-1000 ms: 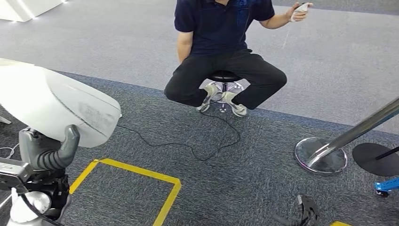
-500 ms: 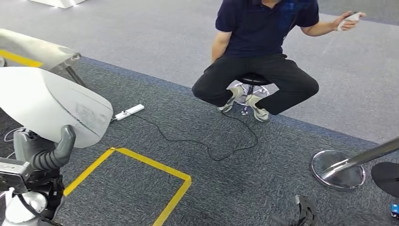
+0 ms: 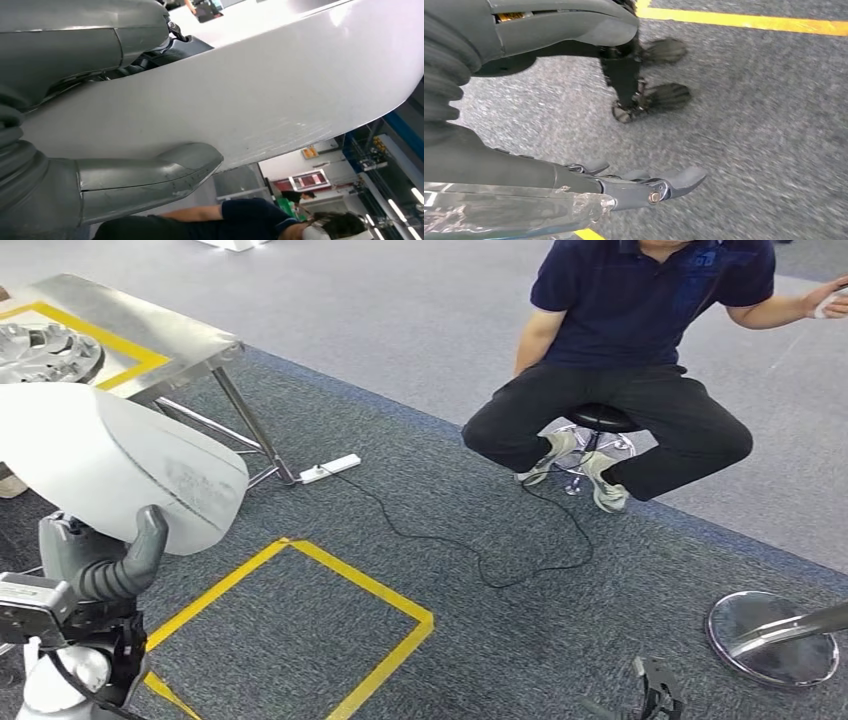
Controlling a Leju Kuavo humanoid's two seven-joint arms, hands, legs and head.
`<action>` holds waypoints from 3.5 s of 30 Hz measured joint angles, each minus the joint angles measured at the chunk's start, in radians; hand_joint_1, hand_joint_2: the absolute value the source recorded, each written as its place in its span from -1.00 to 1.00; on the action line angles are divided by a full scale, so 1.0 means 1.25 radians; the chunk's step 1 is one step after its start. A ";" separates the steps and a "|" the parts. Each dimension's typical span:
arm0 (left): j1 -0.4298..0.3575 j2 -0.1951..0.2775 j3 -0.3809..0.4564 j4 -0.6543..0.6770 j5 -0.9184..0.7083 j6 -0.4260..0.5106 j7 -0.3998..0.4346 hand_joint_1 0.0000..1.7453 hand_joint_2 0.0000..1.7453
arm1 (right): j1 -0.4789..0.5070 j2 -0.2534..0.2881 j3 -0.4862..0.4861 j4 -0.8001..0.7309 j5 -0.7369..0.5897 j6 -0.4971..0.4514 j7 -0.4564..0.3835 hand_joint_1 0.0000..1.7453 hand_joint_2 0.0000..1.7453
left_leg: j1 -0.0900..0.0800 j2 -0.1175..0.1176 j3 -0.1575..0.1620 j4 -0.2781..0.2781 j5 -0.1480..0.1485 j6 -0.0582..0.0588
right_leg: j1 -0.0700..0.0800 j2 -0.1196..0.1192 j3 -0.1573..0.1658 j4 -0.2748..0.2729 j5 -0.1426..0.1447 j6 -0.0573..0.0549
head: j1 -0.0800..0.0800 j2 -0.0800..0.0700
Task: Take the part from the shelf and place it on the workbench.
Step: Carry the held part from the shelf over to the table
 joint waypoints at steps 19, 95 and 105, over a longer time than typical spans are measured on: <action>0.003 -0.004 0.008 -0.002 0.000 0.006 0.003 1.00 1.00 | 0.004 -0.002 0.005 -0.001 -0.006 0.001 0.003 -1.00 1.00 | -0.005 0.030 0.036 -0.042 0.015 0.041 | 0.012 -0.032 -0.097 0.205 -0.099 0.029 | 0.003 0.000; -0.001 -0.006 0.019 -0.002 -0.030 0.018 0.007 1.00 1.00 | 0.003 -0.002 0.024 -0.005 -0.026 -0.001 0.012 -1.00 1.00 | 0.001 0.035 -0.076 0.155 -0.070 -0.002 | 0.003 -0.026 0.004 -0.007 0.002 -0.003 | -0.005 0.000; -0.001 -0.006 0.020 -0.002 -0.031 0.019 0.007 1.00 1.00 | 0.000 -0.002 0.023 -0.005 -0.032 0.001 0.013 -1.00 1.00 | -0.005 0.057 0.026 -0.038 0.014 0.026 | 0.010 -0.061 0.009 -0.011 -0.004 0.023 | -0.004 0.000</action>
